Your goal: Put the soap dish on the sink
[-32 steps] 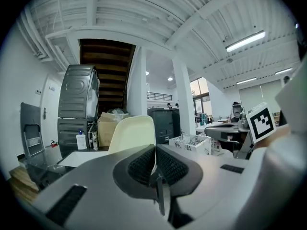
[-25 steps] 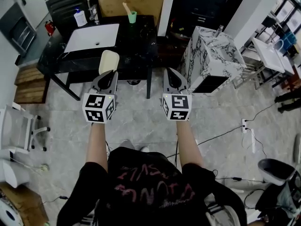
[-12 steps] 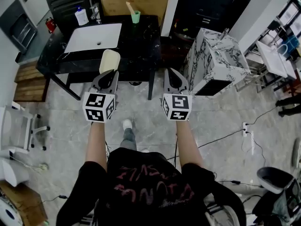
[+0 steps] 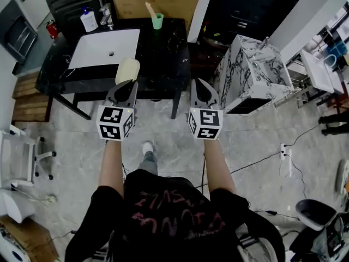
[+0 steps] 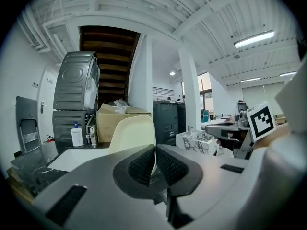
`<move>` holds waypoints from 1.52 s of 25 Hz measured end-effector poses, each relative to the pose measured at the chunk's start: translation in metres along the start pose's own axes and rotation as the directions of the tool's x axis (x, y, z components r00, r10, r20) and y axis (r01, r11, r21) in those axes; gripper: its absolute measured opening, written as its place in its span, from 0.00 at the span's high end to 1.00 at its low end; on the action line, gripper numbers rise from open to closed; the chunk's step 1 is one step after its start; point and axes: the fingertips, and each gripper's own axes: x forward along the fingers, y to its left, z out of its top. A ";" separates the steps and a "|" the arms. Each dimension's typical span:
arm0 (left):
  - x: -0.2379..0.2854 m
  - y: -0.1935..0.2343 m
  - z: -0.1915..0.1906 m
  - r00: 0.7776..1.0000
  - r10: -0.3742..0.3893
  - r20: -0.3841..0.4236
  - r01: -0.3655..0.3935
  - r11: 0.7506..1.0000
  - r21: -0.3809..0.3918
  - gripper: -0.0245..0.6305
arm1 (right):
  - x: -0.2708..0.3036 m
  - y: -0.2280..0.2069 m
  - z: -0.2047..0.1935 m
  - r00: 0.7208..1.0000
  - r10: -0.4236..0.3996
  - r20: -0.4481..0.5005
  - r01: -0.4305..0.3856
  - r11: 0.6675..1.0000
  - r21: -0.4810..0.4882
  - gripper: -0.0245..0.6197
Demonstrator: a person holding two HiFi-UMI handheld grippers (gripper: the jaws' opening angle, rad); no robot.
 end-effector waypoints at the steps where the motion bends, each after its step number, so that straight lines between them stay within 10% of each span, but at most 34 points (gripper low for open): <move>1: 0.008 0.007 0.000 1.000 -0.001 -0.005 0.001 1.000 -0.003 0.93 | 0.010 -0.001 0.001 1.000 -0.004 -0.003 0.004 1.000 -0.002 0.94; 17: 0.114 0.111 0.013 0.996 -0.083 -0.033 0.083 0.997 -0.003 0.93 | 0.146 -0.008 0.025 0.995 -0.098 -0.007 0.098 0.995 -0.002 0.94; 38: 0.199 0.126 0.013 0.986 -0.153 -0.069 0.154 0.988 -0.002 0.93 | 0.217 -0.046 0.016 0.990 -0.134 -0.042 0.134 0.991 -0.015 0.94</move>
